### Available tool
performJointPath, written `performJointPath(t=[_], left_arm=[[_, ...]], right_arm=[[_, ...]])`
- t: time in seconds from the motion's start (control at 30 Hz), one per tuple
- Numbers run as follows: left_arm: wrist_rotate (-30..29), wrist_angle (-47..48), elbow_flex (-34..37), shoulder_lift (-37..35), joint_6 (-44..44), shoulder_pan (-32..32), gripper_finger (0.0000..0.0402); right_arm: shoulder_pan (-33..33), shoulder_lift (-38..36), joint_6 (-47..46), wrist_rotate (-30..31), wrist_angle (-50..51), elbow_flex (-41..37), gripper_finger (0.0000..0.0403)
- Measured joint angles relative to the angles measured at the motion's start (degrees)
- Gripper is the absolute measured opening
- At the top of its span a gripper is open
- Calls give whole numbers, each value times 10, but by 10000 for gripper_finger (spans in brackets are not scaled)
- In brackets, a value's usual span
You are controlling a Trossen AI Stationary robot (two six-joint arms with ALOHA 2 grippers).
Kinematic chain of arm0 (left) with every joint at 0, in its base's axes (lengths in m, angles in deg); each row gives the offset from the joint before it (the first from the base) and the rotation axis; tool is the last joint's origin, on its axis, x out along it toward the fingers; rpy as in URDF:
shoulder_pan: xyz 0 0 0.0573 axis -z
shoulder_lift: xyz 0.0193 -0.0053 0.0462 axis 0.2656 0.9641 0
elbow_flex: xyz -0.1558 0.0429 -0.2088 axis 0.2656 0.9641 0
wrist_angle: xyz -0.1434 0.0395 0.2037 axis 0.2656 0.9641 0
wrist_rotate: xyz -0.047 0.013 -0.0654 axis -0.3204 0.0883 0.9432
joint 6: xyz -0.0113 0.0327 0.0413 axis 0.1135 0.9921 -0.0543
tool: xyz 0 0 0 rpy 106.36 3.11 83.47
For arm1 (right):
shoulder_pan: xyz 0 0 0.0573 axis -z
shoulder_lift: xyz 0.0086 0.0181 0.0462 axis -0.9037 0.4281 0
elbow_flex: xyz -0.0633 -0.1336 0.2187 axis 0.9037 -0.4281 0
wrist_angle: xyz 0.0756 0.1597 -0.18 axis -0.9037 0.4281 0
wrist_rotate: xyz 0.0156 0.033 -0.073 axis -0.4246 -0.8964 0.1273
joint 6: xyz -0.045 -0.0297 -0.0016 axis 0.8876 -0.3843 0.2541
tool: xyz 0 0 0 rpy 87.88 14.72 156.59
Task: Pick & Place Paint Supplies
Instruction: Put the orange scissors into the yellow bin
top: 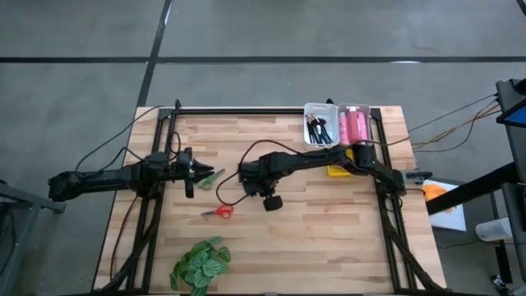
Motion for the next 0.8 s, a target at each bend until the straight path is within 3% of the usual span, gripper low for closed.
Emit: performJointPath(t=[0.57,0.8], left_arm=[[0,0,0,0,0,0,87],[0,0,0,0,0,0,87]], right_arm=[[2,-159,-52,110,197,-10,15],[4,-271,-73,137,201,-86,15]])
